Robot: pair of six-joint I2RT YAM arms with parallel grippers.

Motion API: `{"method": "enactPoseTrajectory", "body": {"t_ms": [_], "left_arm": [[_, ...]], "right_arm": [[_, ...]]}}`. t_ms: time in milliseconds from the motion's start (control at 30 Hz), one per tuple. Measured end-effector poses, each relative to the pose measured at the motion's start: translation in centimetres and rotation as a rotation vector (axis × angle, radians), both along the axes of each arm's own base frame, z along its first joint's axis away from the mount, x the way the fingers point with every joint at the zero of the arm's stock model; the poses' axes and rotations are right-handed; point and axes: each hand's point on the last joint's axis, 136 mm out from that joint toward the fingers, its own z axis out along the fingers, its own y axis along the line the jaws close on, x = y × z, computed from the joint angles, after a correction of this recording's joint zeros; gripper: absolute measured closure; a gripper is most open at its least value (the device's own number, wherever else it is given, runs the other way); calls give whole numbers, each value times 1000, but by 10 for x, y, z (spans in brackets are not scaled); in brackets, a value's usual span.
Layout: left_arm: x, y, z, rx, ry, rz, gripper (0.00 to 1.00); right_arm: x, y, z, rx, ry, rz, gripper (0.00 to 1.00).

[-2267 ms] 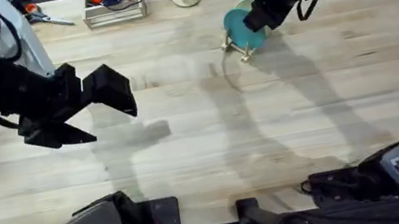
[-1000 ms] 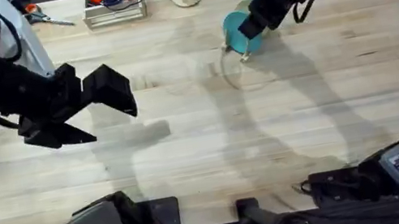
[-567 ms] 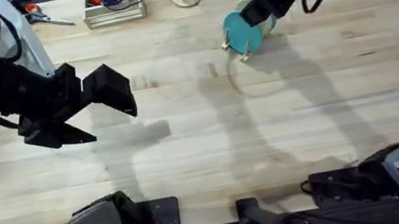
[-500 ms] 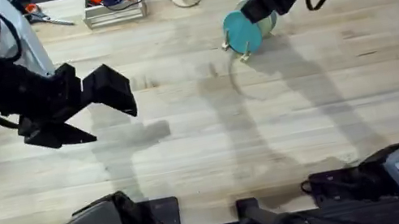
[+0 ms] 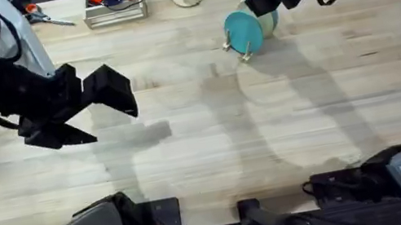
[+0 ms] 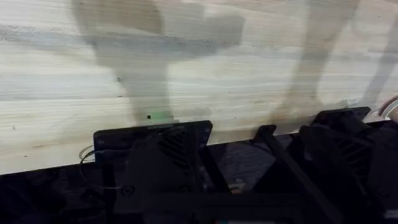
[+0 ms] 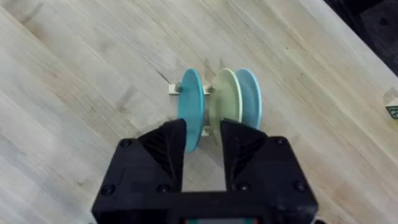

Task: Pick up the plates from the table one by one and place each into a slot on the dish rack.

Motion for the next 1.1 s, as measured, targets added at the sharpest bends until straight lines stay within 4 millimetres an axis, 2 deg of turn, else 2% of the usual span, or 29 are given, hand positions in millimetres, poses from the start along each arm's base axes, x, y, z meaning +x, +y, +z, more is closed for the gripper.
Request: {"method": "enactPoseTrajectory", "body": {"t_ms": [33,100,167,200,400,567,667,800,1000,1100], "left_arm": [[0,0,0,0,0,0,7],[0,0,0,0,0,0,7],[0,0,0,0,0,0,7],[0,0,0,0,0,0,7],[0,0,0,0,0,0,7],[0,0,0,0,0,0,7],[0,0,0,0,0,0,6],[0,0,0,0,0,0,7],[0,0,0,0,0,0,5],[0,0,0,0,0,0,7]], "right_arm": [[0,0,0,1,1,-1,571],[-1,0,0,2,1,-2,278],[-2,-1,3,2,-3,-1,41],[-3,-1,5,3,-7,-2,17],[-16,-9,38,21,-82,-29,7],[-25,-30,68,43,-156,-168,7],[-35,-44,77,59,-159,-272,7],[-52,-62,77,74,-120,-400,7],[-85,-81,59,32,3,-508,7],[-85,-82,58,34,4,-518,7]]}}
